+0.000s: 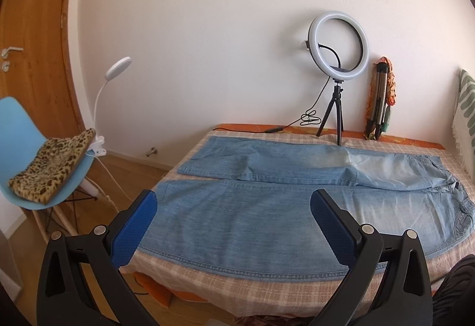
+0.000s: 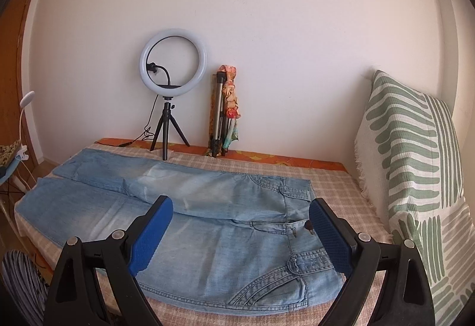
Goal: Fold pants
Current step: 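Lower both open grippers toward the legs of the blue jeans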
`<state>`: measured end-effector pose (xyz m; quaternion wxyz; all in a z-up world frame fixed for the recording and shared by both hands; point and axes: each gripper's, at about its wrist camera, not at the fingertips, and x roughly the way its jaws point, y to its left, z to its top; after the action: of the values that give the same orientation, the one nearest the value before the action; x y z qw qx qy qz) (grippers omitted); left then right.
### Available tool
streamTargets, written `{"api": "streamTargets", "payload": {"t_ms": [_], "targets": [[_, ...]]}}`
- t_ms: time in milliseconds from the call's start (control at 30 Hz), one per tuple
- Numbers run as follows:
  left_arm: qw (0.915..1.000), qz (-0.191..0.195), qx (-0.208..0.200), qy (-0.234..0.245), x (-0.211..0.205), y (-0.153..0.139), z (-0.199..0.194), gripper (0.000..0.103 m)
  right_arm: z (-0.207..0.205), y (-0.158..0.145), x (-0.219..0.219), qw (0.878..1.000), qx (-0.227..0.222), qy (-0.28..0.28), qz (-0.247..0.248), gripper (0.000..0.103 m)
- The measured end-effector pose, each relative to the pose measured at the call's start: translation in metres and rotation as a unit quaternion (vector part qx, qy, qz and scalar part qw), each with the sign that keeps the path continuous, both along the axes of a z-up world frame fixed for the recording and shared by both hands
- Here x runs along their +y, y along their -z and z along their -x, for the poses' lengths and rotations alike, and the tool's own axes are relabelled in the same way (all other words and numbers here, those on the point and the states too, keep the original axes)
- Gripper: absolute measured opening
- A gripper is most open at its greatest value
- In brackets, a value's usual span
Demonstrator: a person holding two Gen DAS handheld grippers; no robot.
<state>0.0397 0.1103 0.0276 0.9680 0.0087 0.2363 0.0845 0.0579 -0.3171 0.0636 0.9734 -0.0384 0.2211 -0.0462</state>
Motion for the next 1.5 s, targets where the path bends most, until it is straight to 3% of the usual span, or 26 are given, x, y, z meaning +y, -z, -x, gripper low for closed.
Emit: {"api": "streamTargets", "payload": {"t_ms": [133, 333, 533, 667, 800, 900, 1067, 1200, 1367, 1500], "targets": [[0.9998, -0.012, 0.015, -0.008, 0.019, -0.001, -0.017, 0.098, -0.028, -0.01, 0.009, 0.999, 0.007, -0.05, -0.006, 0.095], [0.9995, -0.017, 0.024, -0.007, 0.037, -0.012, -0.051, 0.094, -0.089, -0.015, 0.026, 0.995, 0.018, -0.097, 0.023, 0.095], [0.9987, 0.004, 0.048, 0.015, 0.042, -0.009, -0.109, 0.089, -0.169, 0.0, 0.031, 0.987, 0.054, -0.152, -0.007, 0.095], [0.9971, 0.011, 0.071, 0.027, 0.039, 0.005, -0.154, 0.087, -0.226, 0.022, 0.034, 0.977, 0.096, -0.187, -0.029, 0.095], [0.9923, 0.041, 0.109, 0.044, 0.036, 0.029, -0.198, 0.082, -0.28, 0.05, 0.051, 0.964, 0.139, -0.227, -0.012, 0.092], [0.9888, 0.048, 0.133, 0.047, 0.034, 0.049, -0.225, 0.081, -0.317, 0.075, 0.064, 0.95, 0.178, -0.255, -0.017, 0.086], [0.9827, 0.032, 0.174, 0.055, 0.027, 0.081, -0.267, 0.07, -0.374, 0.118, 0.081, 0.929, 0.235, -0.286, 0.0, 0.079], [0.978, 0.022, 0.198, 0.062, 0.026, 0.102, -0.295, 0.058, -0.41, 0.154, 0.092, 0.912, 0.273, -0.307, 0.011, 0.066], [0.9725, 0.034, 0.221, 0.067, 0.029, 0.127, -0.324, 0.038, -0.446, 0.181, 0.1, 0.898, 0.295, -0.325, 0.004, 0.064], [0.9682, 0.052, 0.235, 0.069, 0.033, 0.143, -0.337, 0.036, -0.465, 0.193, 0.103, 0.89, 0.309, -0.335, 0.01, 0.065]]}}
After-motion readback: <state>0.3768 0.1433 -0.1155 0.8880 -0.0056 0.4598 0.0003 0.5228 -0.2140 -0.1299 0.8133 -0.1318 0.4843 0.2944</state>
